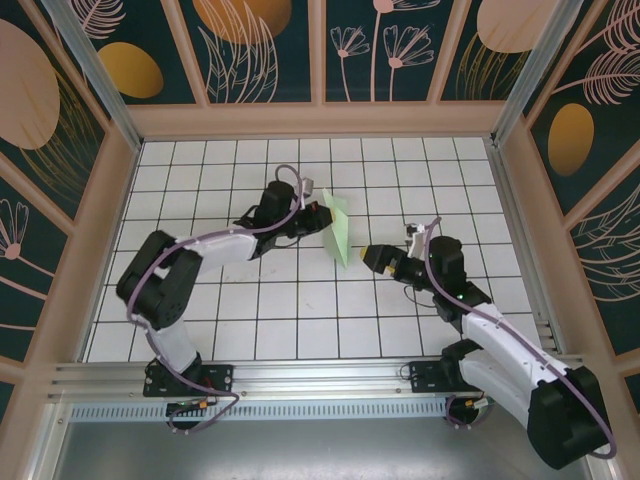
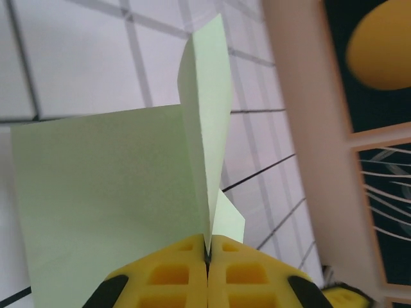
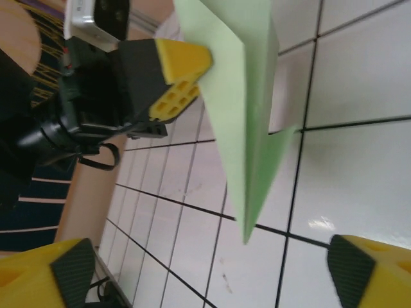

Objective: Fold a paper plane with a square sheet of paper (fold left side to right side)
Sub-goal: Turn over the paper at the center of the table.

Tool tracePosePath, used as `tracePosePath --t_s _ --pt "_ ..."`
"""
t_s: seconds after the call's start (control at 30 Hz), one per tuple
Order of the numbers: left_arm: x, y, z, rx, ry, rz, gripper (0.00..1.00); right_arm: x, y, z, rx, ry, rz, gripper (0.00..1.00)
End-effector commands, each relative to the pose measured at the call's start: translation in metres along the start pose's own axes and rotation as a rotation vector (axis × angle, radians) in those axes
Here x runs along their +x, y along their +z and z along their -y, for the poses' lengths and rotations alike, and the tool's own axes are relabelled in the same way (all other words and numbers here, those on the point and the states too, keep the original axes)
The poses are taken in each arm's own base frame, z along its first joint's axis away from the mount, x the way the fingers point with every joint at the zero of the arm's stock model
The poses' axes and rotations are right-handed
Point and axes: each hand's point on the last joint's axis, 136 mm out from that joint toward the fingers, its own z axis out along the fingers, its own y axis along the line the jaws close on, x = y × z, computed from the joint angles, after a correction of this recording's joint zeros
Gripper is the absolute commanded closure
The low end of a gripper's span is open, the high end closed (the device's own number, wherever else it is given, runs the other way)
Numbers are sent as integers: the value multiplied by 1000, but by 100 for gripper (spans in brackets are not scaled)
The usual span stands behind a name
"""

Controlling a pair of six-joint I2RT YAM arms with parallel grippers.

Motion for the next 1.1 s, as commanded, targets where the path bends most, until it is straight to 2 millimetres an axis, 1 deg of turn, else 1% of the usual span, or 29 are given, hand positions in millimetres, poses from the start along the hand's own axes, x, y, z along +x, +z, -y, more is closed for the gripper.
tracePosePath --t_s 0.0,0.13,0.23,0.27,0.33,0.4,0.43,0.53,0.67,0.77,0.87,0.9,0.97,1.07 --pt "-23 -34 50 89 102 87 92 -10 -11 -33 -198 -37 11 1" --pt "-35 -64 90 182 138 146 90 -10 -19 -62 -361 -78 -31 1" --pt "-39 -82 118 276 153 170 90 -8 -26 -90 -479 -134 -84 1" --pt "-33 -84 117 293 142 161 90 -9 -28 -98 -501 -152 -91 1" --pt "-30 -91 126 344 142 157 90 -10 -29 -111 -533 -188 -107 1" --pt "-26 -96 135 393 143 144 90 -11 -26 -120 -546 -198 -121 1" --pt "-25 -98 139 412 143 139 90 -13 -24 -121 -544 -195 -123 1" --pt "-20 -101 145 452 143 112 89 -16 -15 -124 -538 -181 -133 1" --pt "-15 -102 146 470 140 93 89 -14 -2 -128 -539 -162 -163 1" --pt "-11 -102 143 470 133 84 88 -13 5 -133 -545 -158 -178 1" --pt "-9 -101 139 470 122 80 88 -16 10 -138 -548 -155 -176 1" --pt "-6 -100 137 472 115 71 88 -17 11 -140 -549 -155 -175 3" --pt "-3 -98 134 479 105 65 88 -19 15 -141 -538 -146 -177 10" --pt "1 -96 129 479 102 51 87 -19 22 -136 -512 -117 -186 16"
